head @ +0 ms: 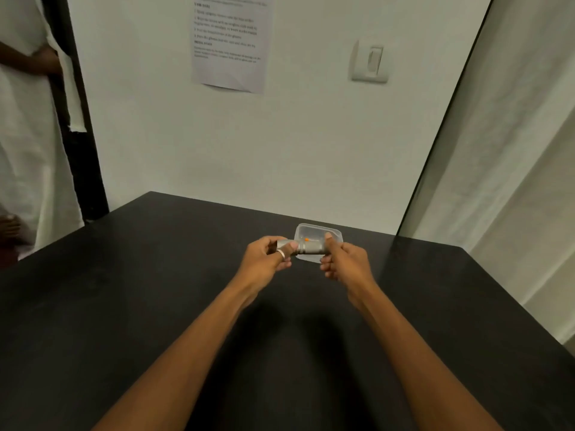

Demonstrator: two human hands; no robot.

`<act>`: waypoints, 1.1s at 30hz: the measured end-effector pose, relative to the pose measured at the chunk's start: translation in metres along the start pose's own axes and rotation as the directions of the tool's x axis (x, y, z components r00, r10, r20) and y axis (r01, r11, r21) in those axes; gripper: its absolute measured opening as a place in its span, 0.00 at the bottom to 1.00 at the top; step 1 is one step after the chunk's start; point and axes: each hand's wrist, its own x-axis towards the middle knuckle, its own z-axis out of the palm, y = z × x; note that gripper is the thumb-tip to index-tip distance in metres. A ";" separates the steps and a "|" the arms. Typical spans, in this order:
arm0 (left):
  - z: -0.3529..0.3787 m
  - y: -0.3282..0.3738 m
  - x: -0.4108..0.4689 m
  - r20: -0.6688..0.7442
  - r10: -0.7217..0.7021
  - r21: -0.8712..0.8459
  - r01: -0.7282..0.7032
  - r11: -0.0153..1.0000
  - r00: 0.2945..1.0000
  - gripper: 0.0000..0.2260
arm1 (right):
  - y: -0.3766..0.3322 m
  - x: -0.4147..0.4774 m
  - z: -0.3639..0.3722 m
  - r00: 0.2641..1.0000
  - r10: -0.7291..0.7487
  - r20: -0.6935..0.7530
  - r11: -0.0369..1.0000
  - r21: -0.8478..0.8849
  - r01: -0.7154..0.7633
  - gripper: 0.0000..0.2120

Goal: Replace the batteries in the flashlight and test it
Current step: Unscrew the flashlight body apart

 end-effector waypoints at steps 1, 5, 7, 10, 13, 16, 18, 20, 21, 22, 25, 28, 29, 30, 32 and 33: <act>0.002 -0.006 0.000 -0.003 -0.017 -0.009 0.017 1.000 1.000 0.14 | 0.007 0.000 -0.001 1.000 0.011 -0.015 1.000 -0.012 -0.012 0.19; 0.006 -0.027 0.001 -0.027 -0.082 0.001 0.082 0.997 0.996 0.15 | 0.030 0.003 -0.001 0.998 0.028 -0.051 0.998 -0.052 -0.031 0.20; 0.006 -0.035 0.003 -0.019 -0.110 0.021 0.110 0.994 0.994 0.16 | 0.040 0.006 -0.002 0.999 0.022 -0.049 0.998 -0.060 -0.025 0.20; 0.006 -0.039 0.007 -0.022 -0.139 0.037 0.140 0.989 0.990 0.17 | 0.052 0.009 -0.002 1.000 0.009 -0.022 0.999 -0.031 -0.009 0.18; 0.007 -0.040 0.012 -0.042 -0.171 0.035 0.172 0.984 0.984 0.17 | 0.063 0.011 -0.001 1.000 -0.024 0.000 0.999 -0.031 0.024 0.16; 0.008 -0.044 0.014 -0.059 -0.177 0.026 0.179 0.983 0.982 0.18 | 0.070 0.009 -0.004 0.995 -0.094 0.019 0.996 -0.001 0.094 0.12; 0.009 -0.047 0.015 -0.077 -0.175 0.034 0.178 0.983 0.982 0.19 | 0.071 0.009 -0.008 0.991 -0.121 0.060 0.991 0.062 0.117 0.07; 0.009 -0.047 0.017 -0.102 -0.174 0.045 0.180 0.983 0.979 0.19 | 0.070 0.011 -0.011 0.986 -0.121 0.114 0.987 0.122 0.107 0.05; 0.009 -0.047 0.018 -0.111 -0.177 0.052 0.183 0.982 0.978 0.19 | 0.070 0.012 -0.012 0.985 -0.112 0.135 0.985 0.149 0.092 0.05; 0.009 -0.048 0.019 -0.116 -0.175 0.056 0.183 0.982 0.978 0.19 | 0.071 0.013 -0.012 0.984 -0.103 0.146 0.982 0.172 0.078 0.06; 0.009 -0.049 0.019 -0.121 -0.158 0.071 0.167 0.983 0.980 0.19 | 0.071 0.017 -0.009 0.994 -0.059 0.091 0.988 0.147 0.045 0.08; 0.008 -0.051 0.019 -0.119 -0.138 0.077 0.147 0.986 0.983 0.19 | 0.074 0.021 -0.005 0.999 -0.034 0.019 0.999 -0.001 0.034 0.16; 0.008 -0.051 0.019 -0.123 -0.135 0.075 0.145 0.987 0.983 0.19 | 0.075 0.021 -0.004 0.999 -0.037 0.012 0.997 -0.061 0.037 0.18; 0.008 -0.051 0.019 -0.130 -0.131 0.073 0.142 0.987 0.983 0.19 | 0.075 0.022 -0.003 0.999 -0.044 0.006 0.993 -0.110 0.045 0.19; 0.008 -0.051 0.018 -0.151 -0.123 0.068 0.134 0.989 0.981 0.19 | 0.075 0.021 -0.003 0.999 -0.054 0.002 0.985 -0.164 0.054 0.21; 0.008 -0.051 0.017 -0.158 -0.119 0.066 0.131 0.989 0.980 0.19 | 0.074 0.021 -0.002 0.999 -0.054 0.004 0.983 -0.174 0.054 0.21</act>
